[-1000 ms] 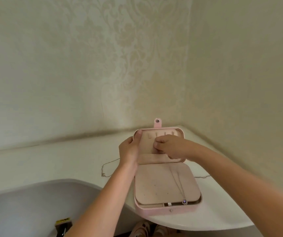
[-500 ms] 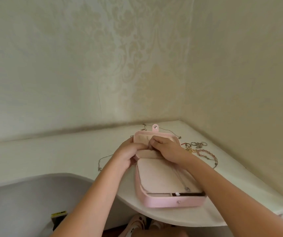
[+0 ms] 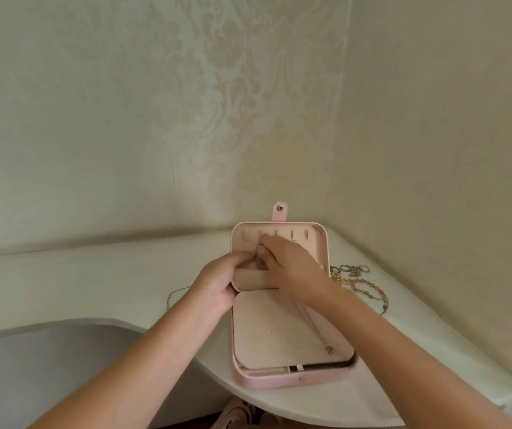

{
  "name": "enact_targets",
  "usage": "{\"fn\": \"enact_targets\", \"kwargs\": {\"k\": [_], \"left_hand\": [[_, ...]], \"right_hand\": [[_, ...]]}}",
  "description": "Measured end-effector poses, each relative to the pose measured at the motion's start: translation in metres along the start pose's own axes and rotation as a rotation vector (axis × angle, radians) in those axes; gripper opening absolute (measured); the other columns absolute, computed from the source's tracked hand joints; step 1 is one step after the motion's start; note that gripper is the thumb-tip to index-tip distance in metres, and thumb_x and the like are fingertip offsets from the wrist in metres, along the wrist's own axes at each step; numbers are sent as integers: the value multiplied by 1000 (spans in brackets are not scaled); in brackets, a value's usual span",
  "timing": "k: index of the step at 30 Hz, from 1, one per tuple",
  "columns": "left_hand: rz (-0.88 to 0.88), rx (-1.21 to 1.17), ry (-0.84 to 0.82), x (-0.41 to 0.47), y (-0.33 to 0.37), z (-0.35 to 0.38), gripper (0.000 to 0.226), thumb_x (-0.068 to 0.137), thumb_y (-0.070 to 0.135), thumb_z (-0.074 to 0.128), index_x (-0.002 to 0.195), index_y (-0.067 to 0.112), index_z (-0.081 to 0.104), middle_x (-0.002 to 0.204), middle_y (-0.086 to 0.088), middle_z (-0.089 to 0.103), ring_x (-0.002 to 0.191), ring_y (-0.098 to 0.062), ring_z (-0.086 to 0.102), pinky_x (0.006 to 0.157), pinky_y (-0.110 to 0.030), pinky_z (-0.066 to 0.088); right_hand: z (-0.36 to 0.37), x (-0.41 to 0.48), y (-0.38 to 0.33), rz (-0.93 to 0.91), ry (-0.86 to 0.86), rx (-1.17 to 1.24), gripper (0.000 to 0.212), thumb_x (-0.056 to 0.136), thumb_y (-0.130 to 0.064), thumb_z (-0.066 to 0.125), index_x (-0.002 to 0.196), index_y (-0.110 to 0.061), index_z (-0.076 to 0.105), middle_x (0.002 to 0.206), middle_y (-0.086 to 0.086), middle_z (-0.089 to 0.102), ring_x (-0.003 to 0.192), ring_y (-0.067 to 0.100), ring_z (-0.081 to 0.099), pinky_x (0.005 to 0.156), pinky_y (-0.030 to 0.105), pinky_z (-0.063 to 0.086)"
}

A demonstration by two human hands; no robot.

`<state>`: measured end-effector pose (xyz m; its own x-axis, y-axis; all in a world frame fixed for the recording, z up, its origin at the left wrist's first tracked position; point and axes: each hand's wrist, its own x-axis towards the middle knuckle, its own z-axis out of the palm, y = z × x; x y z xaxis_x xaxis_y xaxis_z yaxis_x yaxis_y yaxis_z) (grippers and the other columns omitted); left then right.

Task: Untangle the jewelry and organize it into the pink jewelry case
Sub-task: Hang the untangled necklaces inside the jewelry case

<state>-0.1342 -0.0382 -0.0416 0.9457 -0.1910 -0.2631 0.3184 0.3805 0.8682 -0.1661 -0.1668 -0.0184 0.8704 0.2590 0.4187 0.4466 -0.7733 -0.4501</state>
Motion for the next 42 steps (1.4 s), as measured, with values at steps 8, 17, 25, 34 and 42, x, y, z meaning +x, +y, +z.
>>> {"fn": "enact_targets", "kwargs": {"k": [8,17,25,34,42], "left_hand": [[-32,-43,80,6,-11,-10,35,78,-16,26,63,4,50,54,-5,46,51,-21,47,55,-27,44],[-46,-98,23,16,-12,-12,28,66,-15,30,74,5,47,75,-8,39,88,-29,40,73,-38,39],[-94,-138,-37,12,-10,-11,35,83,-17,24,71,2,51,70,-10,51,69,-27,56,52,-43,56],[-91,-154,-54,12,-8,-10,38,78,-17,20,79,-3,56,78,-13,55,77,-33,56,67,-44,55],[-61,-146,-20,18,-11,-14,40,77,-18,23,59,2,52,64,-7,45,63,-26,45,72,-35,40]], "right_hand": [[-84,45,-27,29,-354,191,28,100,-14,44,82,-7,64,64,-2,51,44,1,41,47,13,34],[-114,97,-55,-61,-445,132,27,100,-18,47,97,-4,69,76,0,55,54,8,47,59,20,41],[-120,122,-60,-45,-454,85,26,99,-22,50,100,-8,72,75,-4,57,56,7,46,62,19,42],[-121,127,-58,-60,-406,3,23,97,-25,54,100,-18,75,76,-10,55,54,4,44,65,15,44],[-98,113,-36,-53,-308,0,15,91,-21,64,102,-24,74,56,-19,60,52,-5,49,61,5,42]]}}
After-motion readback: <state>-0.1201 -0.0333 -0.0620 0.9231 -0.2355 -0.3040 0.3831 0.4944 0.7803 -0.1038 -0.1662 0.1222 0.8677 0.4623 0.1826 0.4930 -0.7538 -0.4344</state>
